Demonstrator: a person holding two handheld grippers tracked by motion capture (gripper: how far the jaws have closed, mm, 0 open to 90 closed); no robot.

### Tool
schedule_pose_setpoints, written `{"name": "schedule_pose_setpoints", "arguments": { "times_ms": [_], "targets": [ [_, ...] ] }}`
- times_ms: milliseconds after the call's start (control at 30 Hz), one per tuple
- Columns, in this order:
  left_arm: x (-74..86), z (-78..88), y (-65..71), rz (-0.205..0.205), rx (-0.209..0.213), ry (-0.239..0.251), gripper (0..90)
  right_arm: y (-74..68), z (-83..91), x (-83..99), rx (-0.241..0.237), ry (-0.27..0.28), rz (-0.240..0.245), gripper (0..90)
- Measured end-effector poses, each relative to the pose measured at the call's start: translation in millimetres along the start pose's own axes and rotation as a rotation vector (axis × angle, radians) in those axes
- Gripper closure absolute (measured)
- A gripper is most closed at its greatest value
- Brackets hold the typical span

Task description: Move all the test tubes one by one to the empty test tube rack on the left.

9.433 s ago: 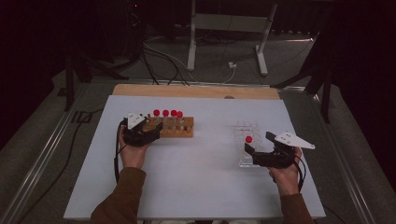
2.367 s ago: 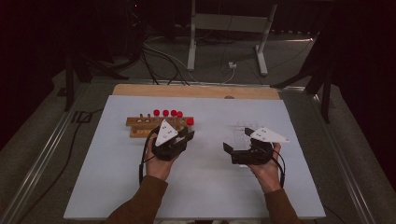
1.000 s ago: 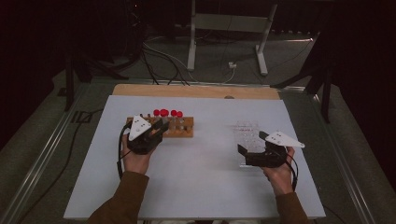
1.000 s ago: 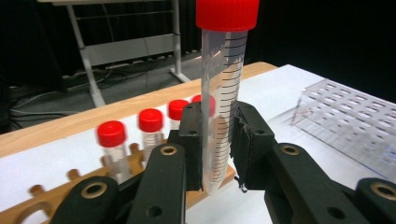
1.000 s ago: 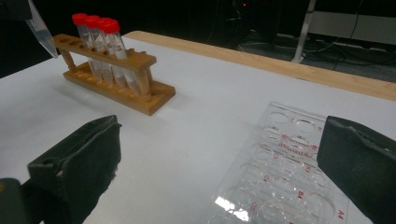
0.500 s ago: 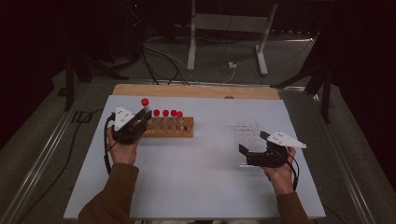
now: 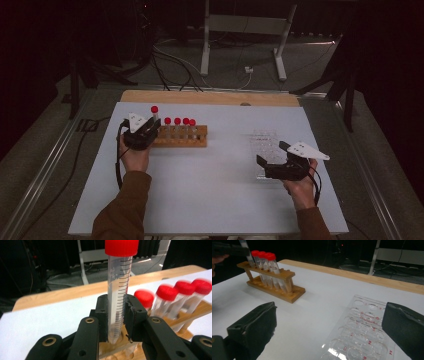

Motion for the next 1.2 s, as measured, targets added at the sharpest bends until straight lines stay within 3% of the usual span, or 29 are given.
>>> {"name": "schedule_pose_setpoints", "arguments": {
  "times_ms": [233, 333, 467, 633, 733, 833, 1033, 1200],
  "targets": [
    [19.5, -4.2, 0.0, 0.01, 0.002, -0.04, 72.4, -0.6, 0.1, 0.0, -0.002, 0.002, 0.0, 0.0],
    [19.4, -3.1, 0.4, 0.015, 0.009, -0.044, 66.1, -0.6, -0.3, 0.5, 0.0, 0.0, 0.0, 0.0],
    [21.4, 3.5, -0.6, 0.022, 0.029, -0.062, 48.9, -0.5, 0.5, 1.2, 0.003, -0.003, 0.001, 0.0],
    [25.1, 25.5, -11.7, 0.054, 0.032, -0.041, 25.9, 1.5, 6.0, 2.9, 0.01, -0.001, 0.003, 0.0],
    [25.9, 43.4, -18.8, 0.068, 0.042, -0.02, 18.1, 1.9, 9.1, 4.3, 0.014, 0.002, 0.006, 0.0],
    [27.9, 61.8, -21.7, 0.074, 0.067, 0.001, 15.8, 1.9, 11.1, 6.4, 0.016, 0.0, 0.014, 0.0],
    [38.1, 92.6, -17.9, 0.083, 0.107, 0.032, 2.5, 0.8, 13.1, 11.6, 0.014, 0.004, 0.025, 0.0],
    [46.3, 107.9, -13.5, 0.06, 0.115, 0.057, 1.2, 0.9, 16.0, 13.8, 0.013, 0.025, 0.025, 0.0]
  ]
}}
Point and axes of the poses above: each handheld gripper's, and its own axes: z roughly backward along the jaws, x roughly out of its underside, y roughly to its right, the point moved 5 cm from there along -z, roughly forward along the jaws, and after that the axes turned 12 degrees about -x, right-handed, at the moved point
